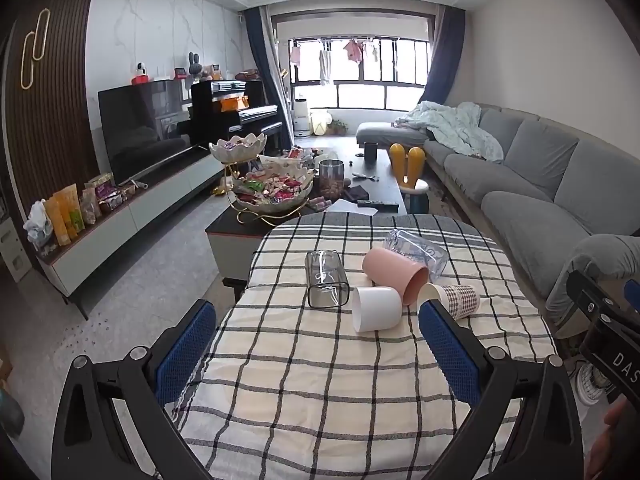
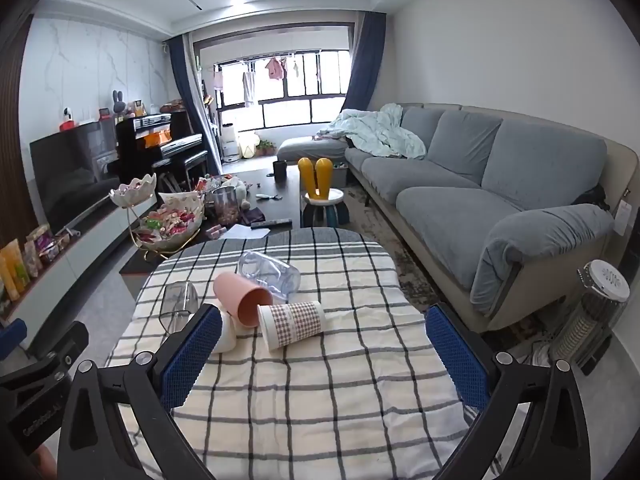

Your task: Flip cup upside down

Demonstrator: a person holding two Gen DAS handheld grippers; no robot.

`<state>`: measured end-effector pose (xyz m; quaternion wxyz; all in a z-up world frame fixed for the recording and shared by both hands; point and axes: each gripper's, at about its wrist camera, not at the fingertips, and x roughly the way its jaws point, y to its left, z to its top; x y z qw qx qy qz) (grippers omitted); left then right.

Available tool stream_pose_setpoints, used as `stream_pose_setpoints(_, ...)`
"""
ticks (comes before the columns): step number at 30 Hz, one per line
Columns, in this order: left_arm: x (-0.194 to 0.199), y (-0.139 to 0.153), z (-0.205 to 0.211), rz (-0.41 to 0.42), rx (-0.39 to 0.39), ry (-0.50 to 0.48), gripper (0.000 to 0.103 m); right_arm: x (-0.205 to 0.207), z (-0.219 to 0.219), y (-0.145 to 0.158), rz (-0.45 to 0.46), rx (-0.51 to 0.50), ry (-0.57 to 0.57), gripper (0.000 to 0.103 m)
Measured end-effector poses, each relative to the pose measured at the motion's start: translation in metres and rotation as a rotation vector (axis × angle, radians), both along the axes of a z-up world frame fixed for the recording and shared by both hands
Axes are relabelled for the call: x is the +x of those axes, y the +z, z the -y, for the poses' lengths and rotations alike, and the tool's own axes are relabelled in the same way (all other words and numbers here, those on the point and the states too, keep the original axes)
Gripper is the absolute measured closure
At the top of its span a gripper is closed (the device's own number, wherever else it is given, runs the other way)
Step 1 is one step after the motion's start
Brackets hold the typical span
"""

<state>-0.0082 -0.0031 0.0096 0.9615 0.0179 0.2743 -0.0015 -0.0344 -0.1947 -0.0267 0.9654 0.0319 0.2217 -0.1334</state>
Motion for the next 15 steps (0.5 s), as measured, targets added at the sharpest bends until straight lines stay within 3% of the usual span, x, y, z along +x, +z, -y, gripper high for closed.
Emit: stream_pose_setpoints(15,0.0064,-0.0086,-0.0062,-0.002,-0.006,-0.007,0.000,-0.0005,-0.0019,0.0016,-0.002,0.003,0.000,0.001)
